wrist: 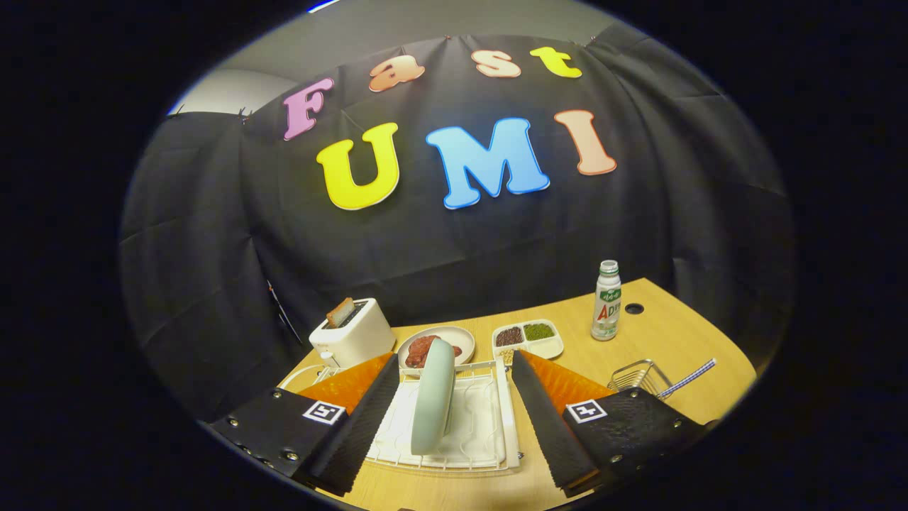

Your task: Take the plate from the dish rack, then take the spoon from the basket and place it into the plate.

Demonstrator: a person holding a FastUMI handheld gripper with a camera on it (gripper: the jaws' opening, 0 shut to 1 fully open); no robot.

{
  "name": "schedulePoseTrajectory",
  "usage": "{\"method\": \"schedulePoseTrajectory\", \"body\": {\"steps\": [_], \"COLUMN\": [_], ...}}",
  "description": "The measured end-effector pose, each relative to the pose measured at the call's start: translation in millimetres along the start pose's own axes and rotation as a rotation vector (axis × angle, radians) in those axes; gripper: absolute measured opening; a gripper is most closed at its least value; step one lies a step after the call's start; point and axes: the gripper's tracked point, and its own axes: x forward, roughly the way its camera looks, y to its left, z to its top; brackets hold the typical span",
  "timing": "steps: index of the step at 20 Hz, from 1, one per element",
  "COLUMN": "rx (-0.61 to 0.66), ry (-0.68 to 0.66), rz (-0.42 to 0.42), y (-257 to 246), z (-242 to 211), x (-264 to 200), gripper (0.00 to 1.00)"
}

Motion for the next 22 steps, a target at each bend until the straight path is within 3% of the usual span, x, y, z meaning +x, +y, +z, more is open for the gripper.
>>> {"method": "schedulePoseTrajectory", "body": {"steps": [6, 13, 14, 15, 16, 17, 22], "rx": [0.024, 0.06, 0.055, 0.06, 0.059, 0.048, -0.009], "ry": [0.173, 0.318, 0.333, 0.344, 0.357, 0.359, 0.396], "rz": [-0.034, -0.054, -0.07, -0.063, -0.066, -0.081, -0.211], "y": [8, 11, 9, 10, 12, 8, -8], "z": [-42, -79, -83, -86, -89, -89, -90], "x": [61, 95, 97, 100, 100, 103, 98], "gripper": [0.98, 0.92, 0.84, 0.65, 0.62, 0.45, 0.34]}}
